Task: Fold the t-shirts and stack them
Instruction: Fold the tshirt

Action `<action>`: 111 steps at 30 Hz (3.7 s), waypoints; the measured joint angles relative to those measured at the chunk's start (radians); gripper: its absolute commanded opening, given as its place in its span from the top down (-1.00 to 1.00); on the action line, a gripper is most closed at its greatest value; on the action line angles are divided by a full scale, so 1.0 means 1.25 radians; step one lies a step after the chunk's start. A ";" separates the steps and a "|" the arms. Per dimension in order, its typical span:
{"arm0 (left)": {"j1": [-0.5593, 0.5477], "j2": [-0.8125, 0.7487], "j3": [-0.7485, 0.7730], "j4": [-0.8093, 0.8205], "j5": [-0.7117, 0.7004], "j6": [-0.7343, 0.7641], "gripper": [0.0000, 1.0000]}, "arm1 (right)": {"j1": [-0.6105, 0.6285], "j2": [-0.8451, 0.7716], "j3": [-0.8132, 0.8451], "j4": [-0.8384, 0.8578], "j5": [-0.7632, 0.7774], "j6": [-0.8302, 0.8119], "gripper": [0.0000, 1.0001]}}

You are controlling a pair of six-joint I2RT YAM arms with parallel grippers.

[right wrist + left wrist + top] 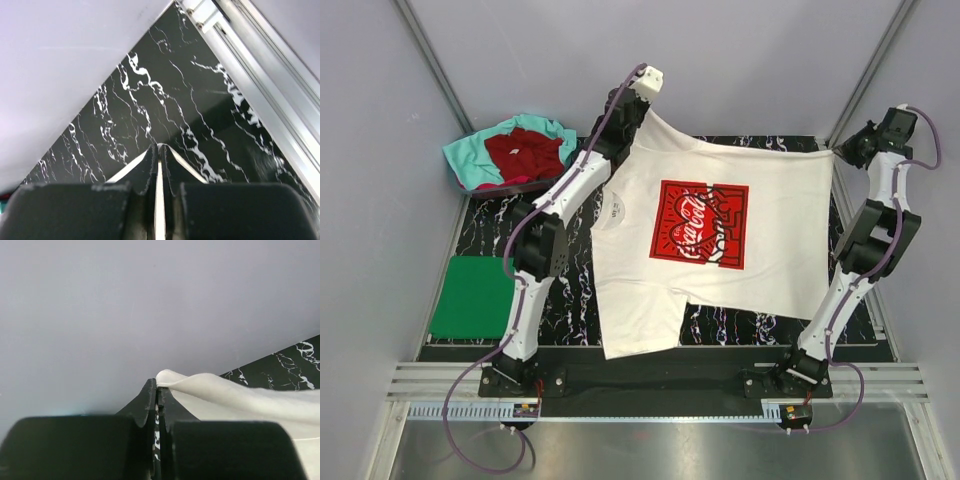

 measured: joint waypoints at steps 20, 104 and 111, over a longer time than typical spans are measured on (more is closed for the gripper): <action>-0.032 0.011 -0.060 0.078 0.050 0.115 1.00 | 0.006 0.081 0.086 -0.085 0.013 -0.030 1.00; -0.323 -0.190 -0.291 -0.721 -0.559 -0.380 0.89 | 0.005 0.002 -0.060 -0.278 0.141 -0.103 1.00; -0.325 -0.186 -0.294 -0.773 -0.555 -0.433 0.88 | 0.005 0.002 -0.060 -0.283 0.142 -0.103 1.00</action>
